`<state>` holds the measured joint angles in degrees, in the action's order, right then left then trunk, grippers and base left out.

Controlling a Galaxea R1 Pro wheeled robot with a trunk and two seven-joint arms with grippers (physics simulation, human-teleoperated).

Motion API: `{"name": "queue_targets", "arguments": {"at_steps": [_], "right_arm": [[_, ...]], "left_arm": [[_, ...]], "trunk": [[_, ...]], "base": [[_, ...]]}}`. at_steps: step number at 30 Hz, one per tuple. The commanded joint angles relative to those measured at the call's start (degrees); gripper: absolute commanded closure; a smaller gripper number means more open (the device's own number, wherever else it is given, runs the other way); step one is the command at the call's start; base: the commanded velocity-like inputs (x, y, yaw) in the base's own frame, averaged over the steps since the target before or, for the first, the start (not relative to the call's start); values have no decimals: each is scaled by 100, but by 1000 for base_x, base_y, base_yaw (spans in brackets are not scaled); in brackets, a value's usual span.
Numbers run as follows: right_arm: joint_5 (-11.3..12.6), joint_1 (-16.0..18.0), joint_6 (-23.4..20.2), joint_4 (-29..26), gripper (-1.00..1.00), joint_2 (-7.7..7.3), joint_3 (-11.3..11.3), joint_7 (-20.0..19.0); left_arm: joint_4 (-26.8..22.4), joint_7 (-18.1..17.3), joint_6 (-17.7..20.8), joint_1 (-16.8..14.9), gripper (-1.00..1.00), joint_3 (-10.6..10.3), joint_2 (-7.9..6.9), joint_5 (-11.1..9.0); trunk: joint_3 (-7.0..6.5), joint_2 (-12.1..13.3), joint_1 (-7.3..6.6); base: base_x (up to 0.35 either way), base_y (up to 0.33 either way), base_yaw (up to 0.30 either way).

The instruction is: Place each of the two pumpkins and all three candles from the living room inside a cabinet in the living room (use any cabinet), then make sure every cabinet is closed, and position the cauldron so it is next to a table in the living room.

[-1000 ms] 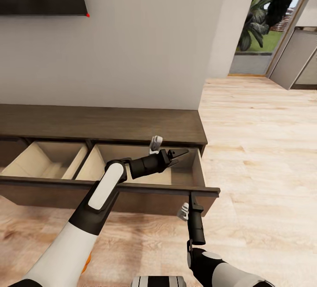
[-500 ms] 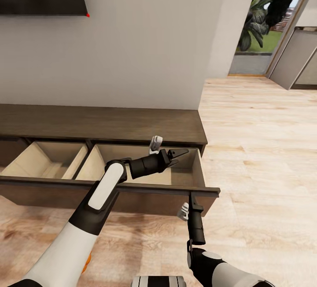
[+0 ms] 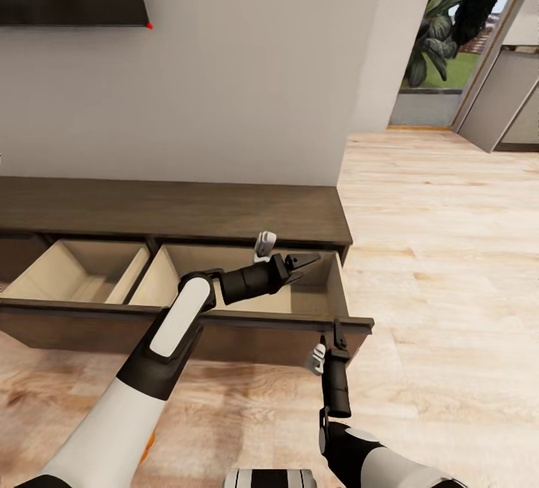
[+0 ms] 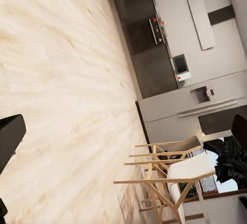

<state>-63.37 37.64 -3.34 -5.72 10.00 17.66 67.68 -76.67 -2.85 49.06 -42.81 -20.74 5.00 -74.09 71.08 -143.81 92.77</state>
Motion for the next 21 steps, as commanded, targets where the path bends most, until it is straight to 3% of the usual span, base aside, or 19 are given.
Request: {"name": "queue_targets", "arguments": {"at_steps": [1, 13, 21], "right_arm": [[0, -1, 0, 0, -100, 0, 0, 0], [0, -2, 18, 5, -100, 0, 0, 0], [0, -22, 54, 26, -100, 0, -8, -17]], "left_arm": [[1, 1, -1, 0, -100, 0, 1, 0], [8, -1, -2, 0, -100, 1, 1, 4], [3, 1, 0, 0, -100, 5, -7, 10]], "trunk": [[0, 0, 0], [0, 0, 0], [0, 0, 0]], "base": [[-206, 0, 0], [-304, 0, 0], [-45, 0, 0]]}}
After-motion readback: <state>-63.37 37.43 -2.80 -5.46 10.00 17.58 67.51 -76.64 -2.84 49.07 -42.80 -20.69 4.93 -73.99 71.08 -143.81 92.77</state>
